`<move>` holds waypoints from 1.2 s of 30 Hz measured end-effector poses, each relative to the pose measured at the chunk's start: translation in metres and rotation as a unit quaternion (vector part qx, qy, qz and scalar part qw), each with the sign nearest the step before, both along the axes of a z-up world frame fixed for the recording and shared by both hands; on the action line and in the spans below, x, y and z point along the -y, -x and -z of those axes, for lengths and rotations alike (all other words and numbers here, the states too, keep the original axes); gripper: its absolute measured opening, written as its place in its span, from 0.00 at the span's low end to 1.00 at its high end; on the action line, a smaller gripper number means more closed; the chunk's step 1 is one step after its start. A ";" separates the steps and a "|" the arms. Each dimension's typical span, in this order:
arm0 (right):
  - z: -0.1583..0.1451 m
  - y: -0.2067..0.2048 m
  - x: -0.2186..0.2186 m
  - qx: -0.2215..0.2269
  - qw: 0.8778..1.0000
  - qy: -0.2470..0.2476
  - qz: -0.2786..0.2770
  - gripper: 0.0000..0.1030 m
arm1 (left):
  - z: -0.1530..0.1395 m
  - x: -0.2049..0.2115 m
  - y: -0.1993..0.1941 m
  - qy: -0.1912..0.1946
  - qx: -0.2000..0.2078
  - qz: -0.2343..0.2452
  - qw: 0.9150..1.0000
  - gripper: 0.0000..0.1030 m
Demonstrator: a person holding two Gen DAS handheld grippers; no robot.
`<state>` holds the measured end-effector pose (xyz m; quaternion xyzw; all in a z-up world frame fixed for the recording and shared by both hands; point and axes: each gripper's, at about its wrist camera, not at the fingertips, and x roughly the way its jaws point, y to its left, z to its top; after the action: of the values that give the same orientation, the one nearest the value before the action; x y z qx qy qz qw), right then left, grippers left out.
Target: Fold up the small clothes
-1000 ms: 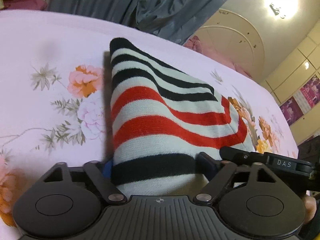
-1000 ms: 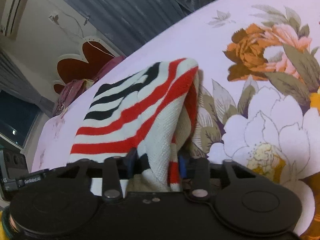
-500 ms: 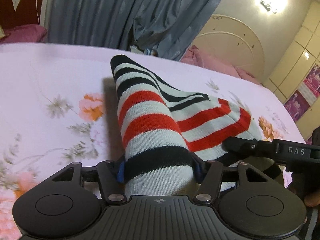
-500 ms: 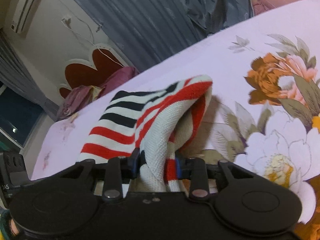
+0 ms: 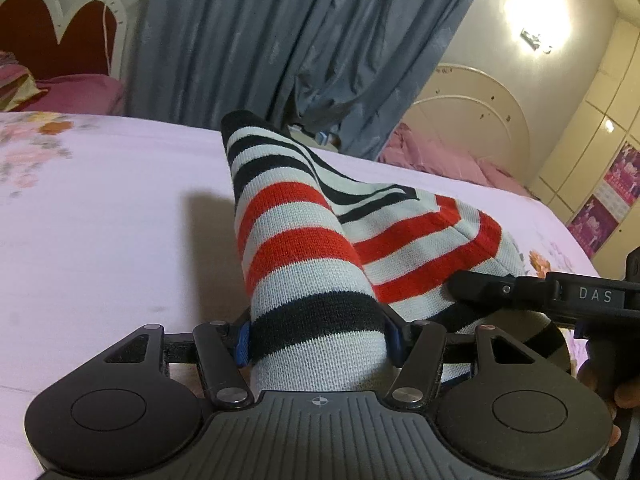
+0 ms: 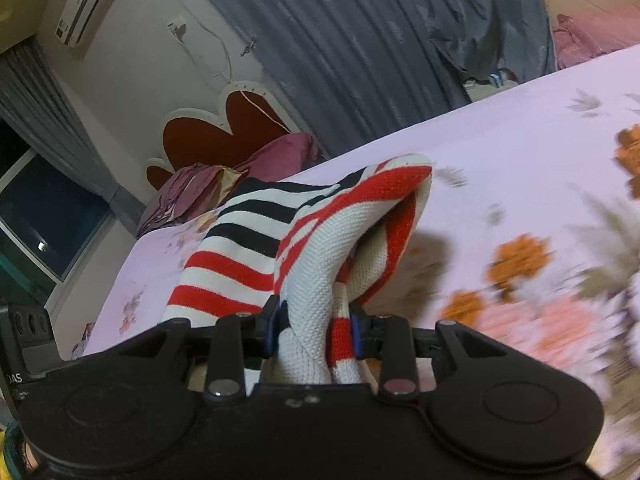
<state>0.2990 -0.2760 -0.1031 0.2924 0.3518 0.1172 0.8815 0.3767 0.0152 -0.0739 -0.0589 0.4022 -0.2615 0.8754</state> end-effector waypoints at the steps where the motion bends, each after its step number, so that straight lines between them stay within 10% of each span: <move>1: 0.001 -0.002 -0.016 -0.001 1.000 -0.004 0.004 0.31 | 0.000 -0.017 -0.002 0.000 0.000 -0.001 1.000 0.58; 15: 0.026 -0.075 -0.192 -0.011 0.999 -0.031 -0.011 0.31 | 0.027 -0.206 -0.061 -0.019 0.006 -0.043 0.999 0.58; 20: 0.047 -0.094 -0.212 -0.030 0.999 -0.018 -0.018 0.31 | 0.059 -0.235 -0.070 -0.026 -0.003 -0.060 0.998 0.62; 24: 0.063 -0.097 -0.207 -0.053 0.999 -0.004 -0.011 0.37 | 0.078 -0.245 -0.067 -0.035 0.012 -0.065 0.997 0.85; 31: 0.041 -0.087 -0.183 -0.037 0.998 0.031 0.030 0.46 | 0.054 -0.254 -0.057 -0.016 0.037 -0.079 0.996 0.85; 36: 0.017 -0.094 -0.194 0.009 0.996 0.074 0.043 0.30 | 0.033 -0.252 -0.067 0.024 0.071 -0.096 0.993 0.85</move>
<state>0.3933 -0.0816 -0.1199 0.2402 0.3390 0.0557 0.9079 0.4440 0.2674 -0.1070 -0.0996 0.3254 -0.1891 0.9211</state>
